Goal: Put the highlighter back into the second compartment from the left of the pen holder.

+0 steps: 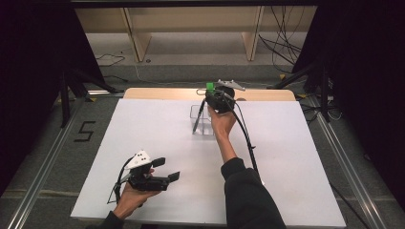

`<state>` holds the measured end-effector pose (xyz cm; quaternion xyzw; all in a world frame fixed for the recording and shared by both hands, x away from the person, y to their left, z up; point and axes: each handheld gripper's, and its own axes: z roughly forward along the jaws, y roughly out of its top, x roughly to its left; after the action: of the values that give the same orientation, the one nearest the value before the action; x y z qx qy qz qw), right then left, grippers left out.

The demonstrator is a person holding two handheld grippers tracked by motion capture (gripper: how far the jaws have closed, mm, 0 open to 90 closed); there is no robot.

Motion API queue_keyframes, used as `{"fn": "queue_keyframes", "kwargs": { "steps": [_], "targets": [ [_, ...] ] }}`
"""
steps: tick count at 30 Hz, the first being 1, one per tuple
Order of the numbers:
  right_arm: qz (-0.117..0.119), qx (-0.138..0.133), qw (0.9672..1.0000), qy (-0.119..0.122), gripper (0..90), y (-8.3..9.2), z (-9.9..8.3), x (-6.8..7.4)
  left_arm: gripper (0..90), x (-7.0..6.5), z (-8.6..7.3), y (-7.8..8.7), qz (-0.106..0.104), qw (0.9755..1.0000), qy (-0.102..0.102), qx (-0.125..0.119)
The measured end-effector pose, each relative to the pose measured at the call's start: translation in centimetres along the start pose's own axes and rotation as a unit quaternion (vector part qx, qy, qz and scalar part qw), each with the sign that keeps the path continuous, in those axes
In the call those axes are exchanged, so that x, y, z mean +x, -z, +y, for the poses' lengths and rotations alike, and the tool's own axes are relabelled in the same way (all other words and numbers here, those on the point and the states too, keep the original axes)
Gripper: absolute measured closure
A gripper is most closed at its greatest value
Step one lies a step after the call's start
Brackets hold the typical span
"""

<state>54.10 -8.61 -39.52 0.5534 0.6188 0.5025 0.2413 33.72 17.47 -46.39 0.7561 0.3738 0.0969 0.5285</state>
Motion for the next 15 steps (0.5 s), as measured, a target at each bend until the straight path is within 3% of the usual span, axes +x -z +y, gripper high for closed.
{"fn": "queue_keyframes", "kwargs": {
  "steps": [15],
  "targets": [
    [-0.007, 0.003, 1.0, 0.003, 67.3, -0.59, -0.78, 0.5, 15.7, -0.04, 0.01, 0.04, -0.001, 1.0, -0.004, 0.002]
  ]
}}
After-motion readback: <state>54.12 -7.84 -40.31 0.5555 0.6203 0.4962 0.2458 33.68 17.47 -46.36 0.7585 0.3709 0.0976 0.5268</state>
